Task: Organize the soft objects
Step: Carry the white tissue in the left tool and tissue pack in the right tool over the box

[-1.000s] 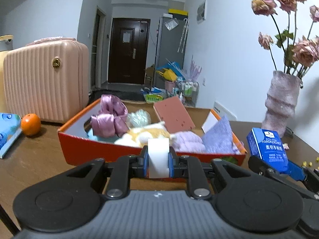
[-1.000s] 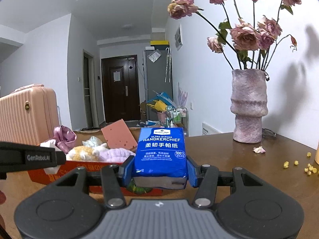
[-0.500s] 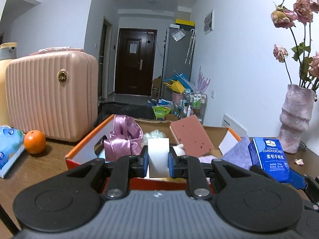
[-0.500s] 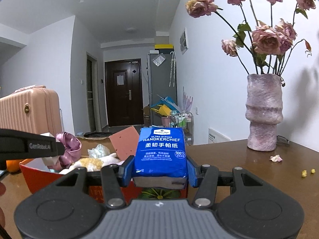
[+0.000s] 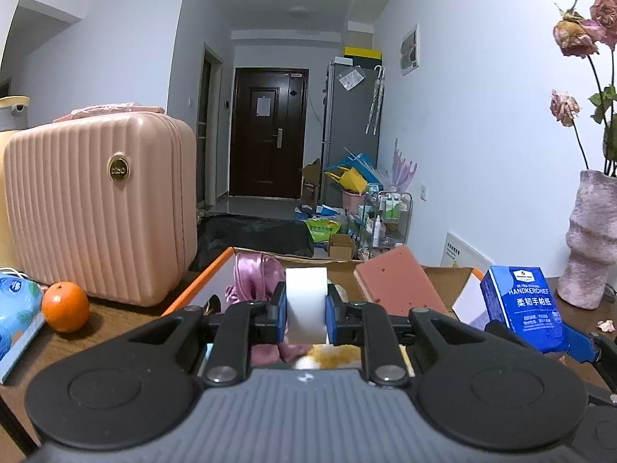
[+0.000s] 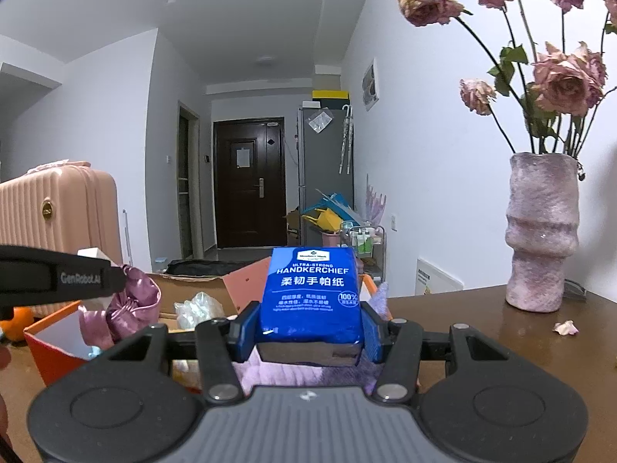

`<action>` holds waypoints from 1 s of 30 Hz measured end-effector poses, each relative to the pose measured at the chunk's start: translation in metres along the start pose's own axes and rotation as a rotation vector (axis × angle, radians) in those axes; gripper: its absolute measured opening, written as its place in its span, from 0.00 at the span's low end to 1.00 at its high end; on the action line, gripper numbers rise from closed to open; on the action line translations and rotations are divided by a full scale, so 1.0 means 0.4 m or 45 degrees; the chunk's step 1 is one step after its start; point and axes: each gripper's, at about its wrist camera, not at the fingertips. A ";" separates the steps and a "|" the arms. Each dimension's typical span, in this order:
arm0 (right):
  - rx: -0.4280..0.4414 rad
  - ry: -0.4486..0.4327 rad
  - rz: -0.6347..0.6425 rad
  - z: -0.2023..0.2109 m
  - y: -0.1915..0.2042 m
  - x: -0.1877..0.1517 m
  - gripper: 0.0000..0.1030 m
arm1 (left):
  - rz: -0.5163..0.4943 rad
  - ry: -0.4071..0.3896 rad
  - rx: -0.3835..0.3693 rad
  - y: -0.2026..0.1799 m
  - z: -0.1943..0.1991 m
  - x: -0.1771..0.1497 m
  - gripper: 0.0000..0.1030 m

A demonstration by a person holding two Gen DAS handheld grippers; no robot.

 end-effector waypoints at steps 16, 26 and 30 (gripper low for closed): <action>0.014 0.001 0.029 -0.096 -0.012 0.013 0.51 | 0.003 -0.029 0.030 0.007 -0.082 0.026 0.19; 0.029 0.009 0.039 -0.135 -0.019 0.018 0.51 | -0.024 -0.079 0.056 -0.008 -0.102 0.028 0.19; 0.034 0.016 0.039 -0.137 -0.019 0.019 0.51 | -0.023 -0.070 0.056 -0.007 -0.106 0.026 0.19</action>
Point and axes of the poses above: each gripper's, at about its wrist camera, not at the fingertips, and z roughly against the way its jaws point, y to its left, x to its top, and after that the axes turned 15 degrees about x, right-handed
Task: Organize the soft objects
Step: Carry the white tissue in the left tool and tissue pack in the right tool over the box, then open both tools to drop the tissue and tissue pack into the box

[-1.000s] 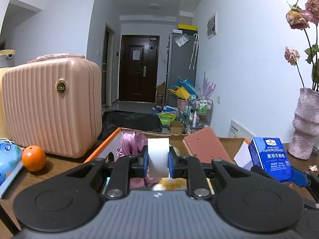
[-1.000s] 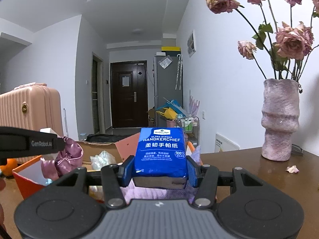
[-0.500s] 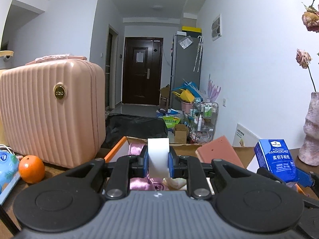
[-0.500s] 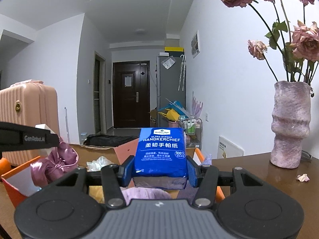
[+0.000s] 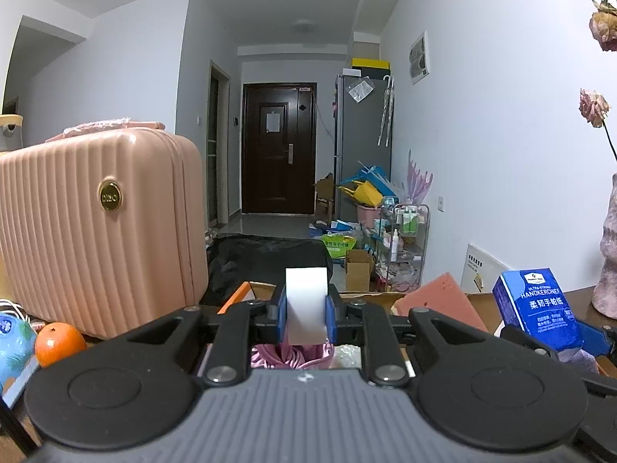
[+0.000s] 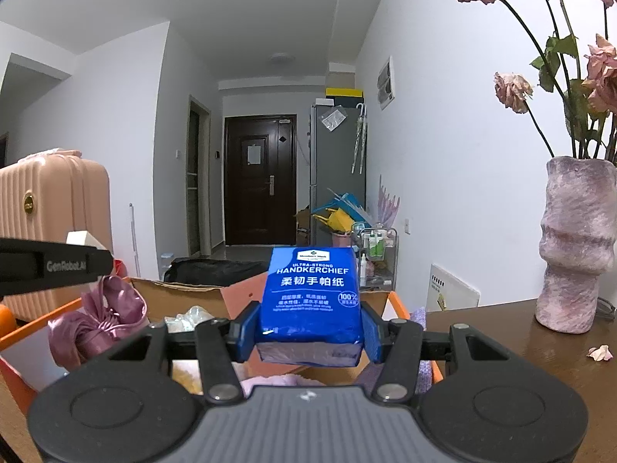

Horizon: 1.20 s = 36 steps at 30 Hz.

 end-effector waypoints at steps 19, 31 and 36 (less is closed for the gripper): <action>-0.014 -0.012 0.027 0.009 0.012 -0.002 0.87 | 0.081 -0.028 0.095 0.030 -0.005 0.009 0.97; -0.025 -0.036 0.046 0.018 0.019 0.000 1.00 | 0.112 -0.045 0.148 0.039 0.000 0.011 1.00; -0.030 -0.037 0.049 0.018 0.016 0.002 1.00 | 0.111 -0.045 0.149 0.036 -0.004 0.013 1.00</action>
Point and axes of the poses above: each gripper's, at about its wrist camera, not at the fingertips, and z roughly against the way its jaws point, y to its left, x to its top, and after that the axes turned 15 degrees about x, right-handed
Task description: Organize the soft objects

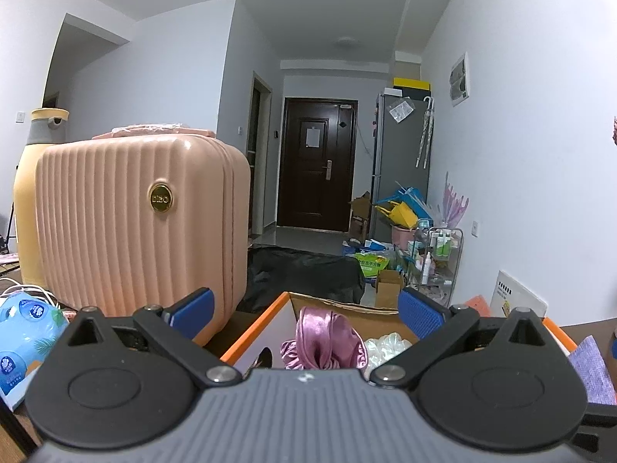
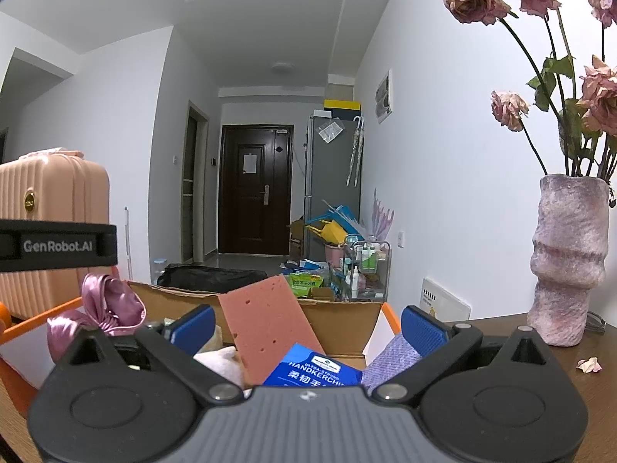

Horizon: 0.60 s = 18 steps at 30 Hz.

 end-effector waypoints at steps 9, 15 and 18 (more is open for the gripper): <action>-0.005 -0.003 0.010 0.009 0.000 0.000 1.00 | 0.007 0.018 -0.008 0.008 -0.001 0.000 1.00; -0.020 -0.014 0.019 0.038 0.007 -0.004 1.00 | 0.004 0.005 -0.005 0.028 0.007 -0.002 1.00; -0.024 -0.021 0.028 0.058 0.013 -0.007 1.00 | 0.003 0.005 -0.003 0.038 0.015 -0.004 1.00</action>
Point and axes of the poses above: each gripper's, at about its wrist camera, not at the fingertips, and z roughly against the way its jaws point, y to its left, x to its top, and after that the axes turned 15 degrees about x, right-handed
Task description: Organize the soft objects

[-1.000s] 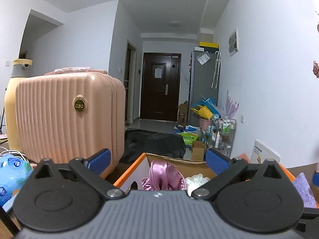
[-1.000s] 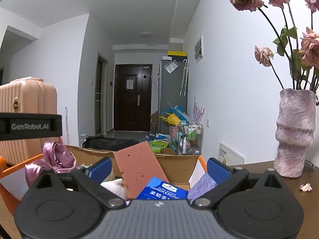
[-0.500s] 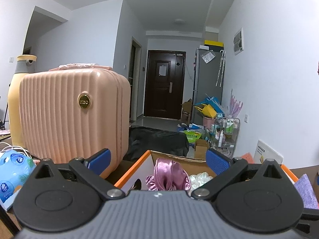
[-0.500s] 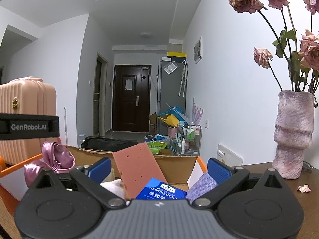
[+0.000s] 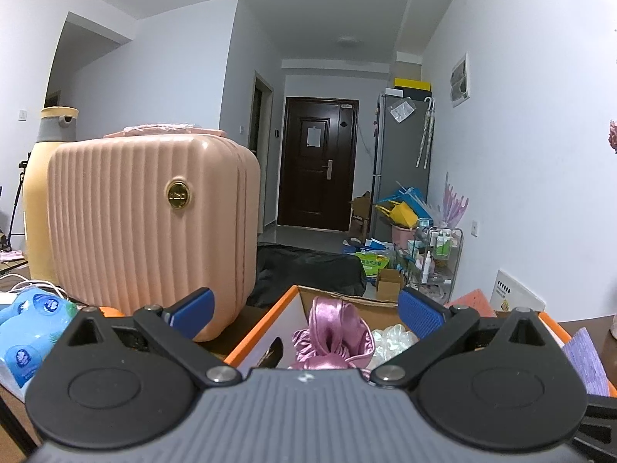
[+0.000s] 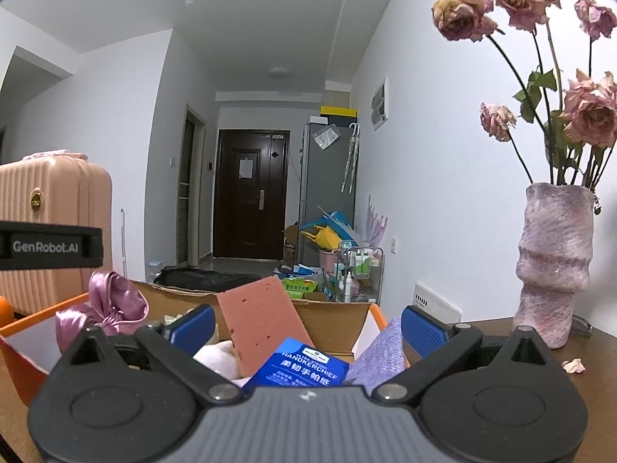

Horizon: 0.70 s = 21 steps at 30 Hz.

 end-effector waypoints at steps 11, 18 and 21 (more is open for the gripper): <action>-0.014 -0.003 0.011 0.089 0.027 -0.007 1.00 | -0.034 -0.017 -0.009 0.064 0.078 -0.021 1.00; -0.008 0.006 0.008 0.168 0.051 -0.018 1.00 | -0.066 -0.034 -0.003 0.122 0.155 -0.038 1.00; -0.004 0.011 0.011 0.210 0.068 -0.023 1.00 | -0.072 -0.025 -0.004 0.152 0.184 -0.042 1.00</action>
Point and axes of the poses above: each gripper's, at about its wrist camera, not at the fingertips, and z roughly against the way its jaws point, y to its left, x to its top, and after that the axes turned 15 degrees about x, right-handed
